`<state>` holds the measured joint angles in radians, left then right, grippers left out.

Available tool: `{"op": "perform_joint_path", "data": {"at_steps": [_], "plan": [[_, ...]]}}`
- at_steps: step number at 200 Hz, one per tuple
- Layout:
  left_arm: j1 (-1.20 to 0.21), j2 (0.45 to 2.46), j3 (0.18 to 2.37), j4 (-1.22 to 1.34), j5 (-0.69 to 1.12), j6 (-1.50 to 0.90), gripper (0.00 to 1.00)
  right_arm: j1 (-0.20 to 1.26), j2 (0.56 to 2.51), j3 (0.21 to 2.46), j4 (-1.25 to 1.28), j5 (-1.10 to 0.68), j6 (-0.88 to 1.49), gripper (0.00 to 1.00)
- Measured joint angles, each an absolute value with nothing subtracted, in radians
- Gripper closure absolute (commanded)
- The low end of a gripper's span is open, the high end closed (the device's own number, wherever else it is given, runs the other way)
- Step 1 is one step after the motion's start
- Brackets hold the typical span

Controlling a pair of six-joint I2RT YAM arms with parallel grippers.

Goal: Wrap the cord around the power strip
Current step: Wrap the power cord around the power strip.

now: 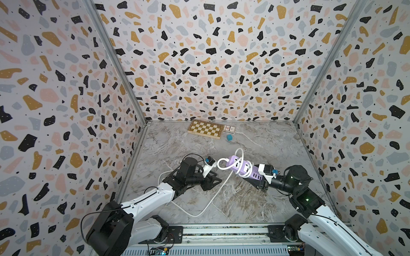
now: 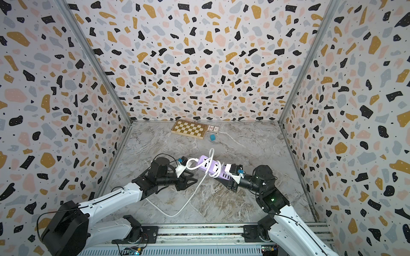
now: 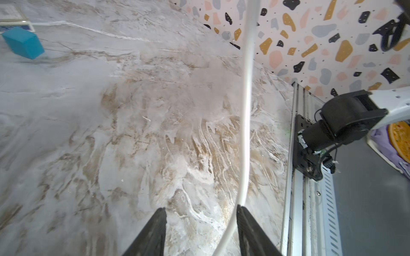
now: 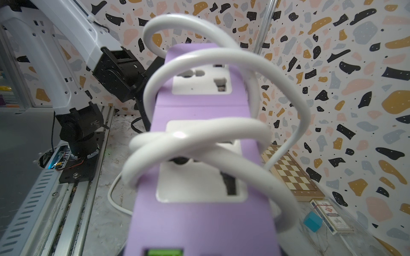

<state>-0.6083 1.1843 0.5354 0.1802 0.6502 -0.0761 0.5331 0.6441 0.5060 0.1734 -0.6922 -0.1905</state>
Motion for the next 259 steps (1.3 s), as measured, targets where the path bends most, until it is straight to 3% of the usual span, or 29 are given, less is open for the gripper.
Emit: {"op": "perform_joint_path", "data": {"at_steps": [78, 123, 143, 196, 230, 259], "plan": [[-0.678, 1.364, 0.539, 0.348, 0.797, -0.143, 0.47, 0.530, 0.662, 0.506, 0.199, -0.684, -0.141, 1.00], [-0.711, 1.532, 0.657, 0.355, 0.773, -0.130, 0.88, 0.529, 0.659, 0.508, 0.223, -0.637, -0.082, 1.00], [-0.759, 1.593, 0.757, 0.299, 0.755, -0.088, 1.00, 0.522, 0.651, 0.508, 0.249, -0.570, -0.022, 1.00], [-0.827, 1.585, 0.830, 0.147, 0.702, 0.006, 1.00, 0.384, 0.559, 0.471, 0.285, -0.382, 0.117, 1.00], [-0.826, 1.445, 0.804, 0.026, 0.616, 0.069, 1.00, 0.216, 0.538, 0.444, 0.190, -0.364, 0.160, 1.00], [-0.828, 1.316, 0.834, -0.131, 0.520, 0.136, 1.00, 0.196, 0.568, 0.441, 0.110, -0.365, 0.106, 1.00]]}}
